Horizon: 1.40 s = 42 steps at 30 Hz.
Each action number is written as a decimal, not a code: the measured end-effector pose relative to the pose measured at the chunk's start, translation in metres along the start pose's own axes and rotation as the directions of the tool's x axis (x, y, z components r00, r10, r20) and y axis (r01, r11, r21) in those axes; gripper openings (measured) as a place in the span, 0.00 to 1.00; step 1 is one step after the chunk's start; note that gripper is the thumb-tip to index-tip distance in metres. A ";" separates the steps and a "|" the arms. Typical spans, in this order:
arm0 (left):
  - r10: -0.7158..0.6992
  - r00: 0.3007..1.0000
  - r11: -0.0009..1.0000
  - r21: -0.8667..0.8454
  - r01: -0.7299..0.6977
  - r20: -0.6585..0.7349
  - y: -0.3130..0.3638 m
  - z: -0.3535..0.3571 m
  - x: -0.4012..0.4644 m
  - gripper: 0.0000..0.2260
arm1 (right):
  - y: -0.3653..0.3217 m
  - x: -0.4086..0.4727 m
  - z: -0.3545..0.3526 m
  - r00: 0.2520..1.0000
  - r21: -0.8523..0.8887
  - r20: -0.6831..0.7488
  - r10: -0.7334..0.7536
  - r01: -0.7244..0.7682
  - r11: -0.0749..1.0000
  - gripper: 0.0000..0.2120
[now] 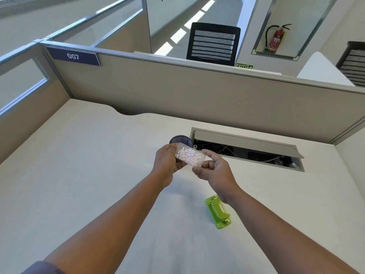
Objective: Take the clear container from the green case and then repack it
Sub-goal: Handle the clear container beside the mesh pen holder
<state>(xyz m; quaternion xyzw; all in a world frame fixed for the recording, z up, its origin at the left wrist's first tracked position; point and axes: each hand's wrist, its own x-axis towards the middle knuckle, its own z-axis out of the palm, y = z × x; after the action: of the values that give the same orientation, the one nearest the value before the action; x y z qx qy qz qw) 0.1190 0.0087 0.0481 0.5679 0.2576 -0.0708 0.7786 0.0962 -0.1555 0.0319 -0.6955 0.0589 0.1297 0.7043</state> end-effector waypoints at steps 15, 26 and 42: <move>0.208 0.917 0.306 0.867 -0.392 0.341 0.010 -0.011 0.060 0.41 | -0.016 0.068 -0.006 0.999 -0.291 -0.033 0.013 -0.022 0.956 0.34; 0.233 0.899 0.223 0.880 -0.420 0.370 0.015 -0.014 0.075 0.40 | -0.025 0.094 0.022 0.997 -0.566 -0.028 -0.072 0.043 0.824 0.30; 0.213 0.917 0.316 0.864 -0.392 0.338 0.016 -0.018 0.078 0.41 | -0.008 0.091 0.030 0.853 -0.874 0.188 -0.487 0.371 0.312 0.07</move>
<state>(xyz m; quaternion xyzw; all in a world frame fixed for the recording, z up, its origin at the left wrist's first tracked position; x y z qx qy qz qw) 0.1869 0.0450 0.0200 0.9321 -0.0009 -0.0998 0.3481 0.1824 -0.1169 0.0164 -0.9531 -0.1657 -0.0901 0.2368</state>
